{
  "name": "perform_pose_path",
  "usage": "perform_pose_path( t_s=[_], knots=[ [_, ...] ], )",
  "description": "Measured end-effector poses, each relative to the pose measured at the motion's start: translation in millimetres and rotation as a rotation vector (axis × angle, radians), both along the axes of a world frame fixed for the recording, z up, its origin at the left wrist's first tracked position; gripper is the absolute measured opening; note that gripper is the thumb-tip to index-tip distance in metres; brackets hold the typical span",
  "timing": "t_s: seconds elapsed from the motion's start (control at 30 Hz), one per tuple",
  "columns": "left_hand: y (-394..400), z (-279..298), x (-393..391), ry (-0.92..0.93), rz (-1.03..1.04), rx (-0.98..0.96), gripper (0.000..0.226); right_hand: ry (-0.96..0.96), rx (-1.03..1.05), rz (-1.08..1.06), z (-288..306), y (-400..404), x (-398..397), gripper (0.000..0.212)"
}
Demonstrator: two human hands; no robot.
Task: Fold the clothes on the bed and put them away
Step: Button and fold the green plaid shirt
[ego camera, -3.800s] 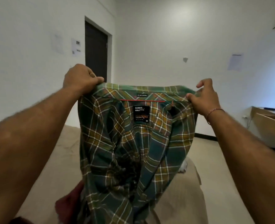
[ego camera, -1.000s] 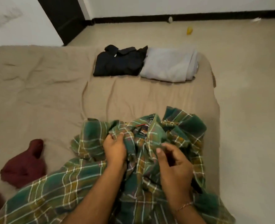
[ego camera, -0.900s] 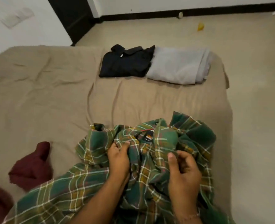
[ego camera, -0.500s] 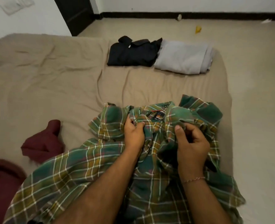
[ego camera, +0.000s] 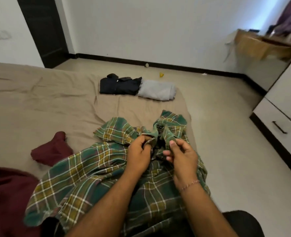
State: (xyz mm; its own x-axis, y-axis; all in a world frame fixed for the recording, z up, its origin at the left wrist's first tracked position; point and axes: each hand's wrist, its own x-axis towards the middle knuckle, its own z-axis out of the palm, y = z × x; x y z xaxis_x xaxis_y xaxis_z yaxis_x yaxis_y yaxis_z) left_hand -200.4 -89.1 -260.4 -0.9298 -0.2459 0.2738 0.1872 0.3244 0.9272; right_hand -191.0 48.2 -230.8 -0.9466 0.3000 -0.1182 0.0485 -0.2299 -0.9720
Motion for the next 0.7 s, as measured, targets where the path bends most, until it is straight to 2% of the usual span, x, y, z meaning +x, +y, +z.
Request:
perform_pose_path(
  t_s=[0.13,0.2,0.3,0.47,0.6,0.7],
  knots=[
    [-7,16,32,-0.035,-0.186,0.177,0.022,0.024,0.001,0.095,17,-16,27,0.009],
    [-9,28,45,-0.005,-0.222,0.192,0.025,0.039,0.010,0.091,24,-22,37,0.010],
    [-12,50,58,0.023,-0.175,0.061,0.014,0.072,0.010,0.083,34,-26,51,0.010],
    [-24,86,60,-0.070,-0.218,0.042,0.002,0.115,0.037,0.065,50,-30,67,0.005],
    [-16,101,57,-0.058,-0.138,0.020,0.011,0.160,0.075,0.077,62,-22,73,0.007],
    [-4,96,51,-0.099,-0.112,0.100,0.012,0.180,0.127,0.037,62,-11,72,0.006]
  ],
)
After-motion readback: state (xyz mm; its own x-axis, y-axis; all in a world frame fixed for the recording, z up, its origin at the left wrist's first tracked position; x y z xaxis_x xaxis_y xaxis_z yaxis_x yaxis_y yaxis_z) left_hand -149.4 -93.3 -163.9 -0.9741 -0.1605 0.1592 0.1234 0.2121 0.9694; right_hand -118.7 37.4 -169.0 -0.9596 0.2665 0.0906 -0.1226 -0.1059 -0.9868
